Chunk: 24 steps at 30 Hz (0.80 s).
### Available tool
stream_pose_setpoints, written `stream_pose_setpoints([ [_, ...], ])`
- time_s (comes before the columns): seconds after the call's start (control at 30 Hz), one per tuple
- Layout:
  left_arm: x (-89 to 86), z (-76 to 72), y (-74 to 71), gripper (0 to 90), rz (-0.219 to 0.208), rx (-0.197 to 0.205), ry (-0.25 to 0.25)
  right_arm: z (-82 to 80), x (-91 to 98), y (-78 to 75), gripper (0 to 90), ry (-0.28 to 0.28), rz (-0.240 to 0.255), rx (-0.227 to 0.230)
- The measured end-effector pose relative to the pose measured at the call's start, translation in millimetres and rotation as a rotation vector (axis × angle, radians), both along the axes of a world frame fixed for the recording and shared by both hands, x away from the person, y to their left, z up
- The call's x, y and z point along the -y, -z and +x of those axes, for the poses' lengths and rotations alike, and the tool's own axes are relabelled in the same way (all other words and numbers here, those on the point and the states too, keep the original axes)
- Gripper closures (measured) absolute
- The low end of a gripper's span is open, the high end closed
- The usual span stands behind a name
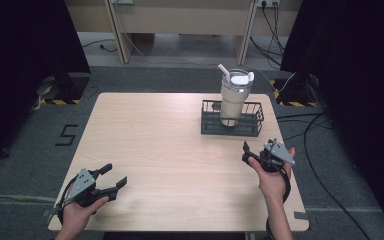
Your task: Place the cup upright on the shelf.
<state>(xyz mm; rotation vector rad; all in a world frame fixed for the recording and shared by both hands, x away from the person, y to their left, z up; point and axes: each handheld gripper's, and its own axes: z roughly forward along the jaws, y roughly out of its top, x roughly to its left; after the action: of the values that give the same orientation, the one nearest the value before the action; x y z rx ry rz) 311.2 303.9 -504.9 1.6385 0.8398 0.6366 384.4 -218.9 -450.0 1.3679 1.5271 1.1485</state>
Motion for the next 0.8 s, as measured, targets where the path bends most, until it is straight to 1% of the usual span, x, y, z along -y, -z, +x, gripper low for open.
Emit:
stream_pose_setpoints([
  [0.23, -0.3, -0.1, -0.1, 22.2, 0.001, 0.001, 0.000, -9.0, 5.3, 3.0, 14.5, 0.008, -0.002, -0.005],
  [0.63, 0.4, -0.1, 0.3, 22.2, 0.000, 0.000, -0.002, -27.9, 17.7, 12.5, 14.7, 0.036, 0.008, -0.019],
  [0.8, 0.3, 0.0, 0.5, 22.2, 0.000, -0.001, -0.003, -34.6, 22.7, 17.7, 14.8, 0.044, 0.003, -0.024],
])
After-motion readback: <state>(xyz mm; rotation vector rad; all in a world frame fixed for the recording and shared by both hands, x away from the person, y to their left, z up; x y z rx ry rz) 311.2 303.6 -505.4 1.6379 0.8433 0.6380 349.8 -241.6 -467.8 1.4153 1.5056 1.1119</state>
